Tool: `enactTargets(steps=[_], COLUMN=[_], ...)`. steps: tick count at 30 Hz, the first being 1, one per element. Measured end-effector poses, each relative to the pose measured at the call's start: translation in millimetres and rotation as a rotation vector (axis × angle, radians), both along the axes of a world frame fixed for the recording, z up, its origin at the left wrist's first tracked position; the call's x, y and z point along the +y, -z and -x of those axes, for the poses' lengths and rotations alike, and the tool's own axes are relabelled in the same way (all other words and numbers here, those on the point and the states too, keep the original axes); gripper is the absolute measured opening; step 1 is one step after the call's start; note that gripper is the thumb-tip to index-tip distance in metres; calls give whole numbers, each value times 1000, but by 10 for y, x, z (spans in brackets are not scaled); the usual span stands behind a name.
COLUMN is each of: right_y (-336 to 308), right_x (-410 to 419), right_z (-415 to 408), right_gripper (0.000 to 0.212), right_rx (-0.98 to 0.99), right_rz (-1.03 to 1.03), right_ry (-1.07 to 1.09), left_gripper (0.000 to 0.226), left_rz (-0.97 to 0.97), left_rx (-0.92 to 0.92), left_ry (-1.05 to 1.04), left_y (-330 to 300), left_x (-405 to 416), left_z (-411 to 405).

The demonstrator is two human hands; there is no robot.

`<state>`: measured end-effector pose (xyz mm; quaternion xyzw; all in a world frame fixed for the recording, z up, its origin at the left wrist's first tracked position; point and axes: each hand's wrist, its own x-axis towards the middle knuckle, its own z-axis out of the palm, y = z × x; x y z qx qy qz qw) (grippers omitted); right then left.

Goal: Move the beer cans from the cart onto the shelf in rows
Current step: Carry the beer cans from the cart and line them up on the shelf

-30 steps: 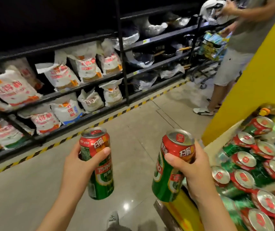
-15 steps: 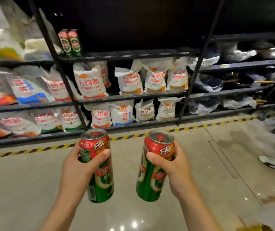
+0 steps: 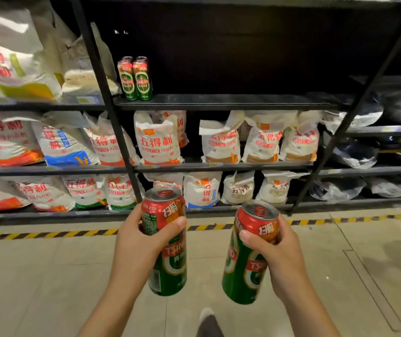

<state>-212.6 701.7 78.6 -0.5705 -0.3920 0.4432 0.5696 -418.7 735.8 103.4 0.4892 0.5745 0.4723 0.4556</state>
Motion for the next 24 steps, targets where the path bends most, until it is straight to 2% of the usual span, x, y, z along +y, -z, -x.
enactTargets(steps=[12, 16, 24], right_y=[-161, -174, -93], right_x=[2160, 2719, 3890], right_z=[-92, -11, 115], right_gripper=[67, 71, 72], right_rx=[-36, -52, -46], right_rz=[-22, -22, 27], right_ry=[-221, -268, -205], left_gripper=[48, 61, 34], left_rz=[12, 14, 7], left_rx=[12, 20, -32], left_ry=[-201, -242, -231], left_y=[-86, -28, 141], left_x=[1724, 2199, 3578], left_z=[-67, 43, 302])
